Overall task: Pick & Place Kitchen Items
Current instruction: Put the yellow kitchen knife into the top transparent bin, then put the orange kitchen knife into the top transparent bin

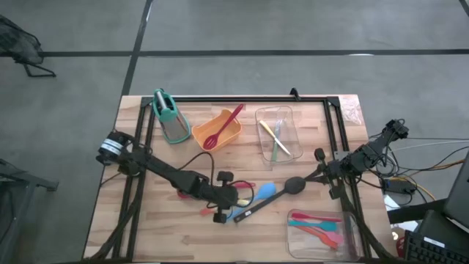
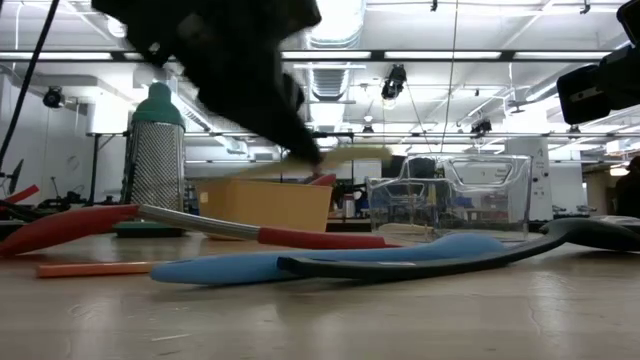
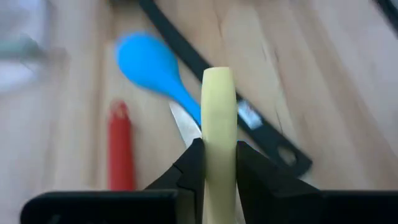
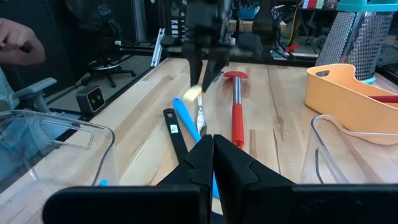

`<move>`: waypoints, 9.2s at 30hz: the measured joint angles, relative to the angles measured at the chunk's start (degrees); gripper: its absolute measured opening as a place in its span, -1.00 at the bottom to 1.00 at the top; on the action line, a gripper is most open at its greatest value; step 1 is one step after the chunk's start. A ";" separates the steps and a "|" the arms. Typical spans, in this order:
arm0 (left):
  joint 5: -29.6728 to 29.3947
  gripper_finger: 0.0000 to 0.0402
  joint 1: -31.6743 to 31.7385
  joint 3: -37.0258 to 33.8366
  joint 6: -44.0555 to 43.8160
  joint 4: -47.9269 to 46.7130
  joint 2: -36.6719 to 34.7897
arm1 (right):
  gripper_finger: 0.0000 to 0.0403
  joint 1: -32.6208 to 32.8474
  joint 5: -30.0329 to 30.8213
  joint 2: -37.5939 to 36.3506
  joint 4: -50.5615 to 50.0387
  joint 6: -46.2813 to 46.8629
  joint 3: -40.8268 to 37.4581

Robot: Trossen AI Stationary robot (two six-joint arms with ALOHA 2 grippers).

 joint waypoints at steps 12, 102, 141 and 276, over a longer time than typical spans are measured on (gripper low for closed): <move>-11.28 -0.66 8.23 9.48 5.89 3.94 -0.11 | -0.96 -0.01 0.00 0.00 0.00 0.00 0.00; 42.53 -0.39 24.59 22.48 -16.45 36.02 12.05 | -0.96 -0.01 -0.02 -0.04 0.01 0.00 0.00; -8.94 -0.39 -9.10 8.55 -0.65 -0.58 1.60 | -0.96 0.00 -0.01 -0.02 0.00 -0.01 0.00; -25.05 -0.19 -21.01 -17.25 -26.32 19.22 2.34 | -0.96 0.00 -0.01 -0.02 0.01 0.00 0.00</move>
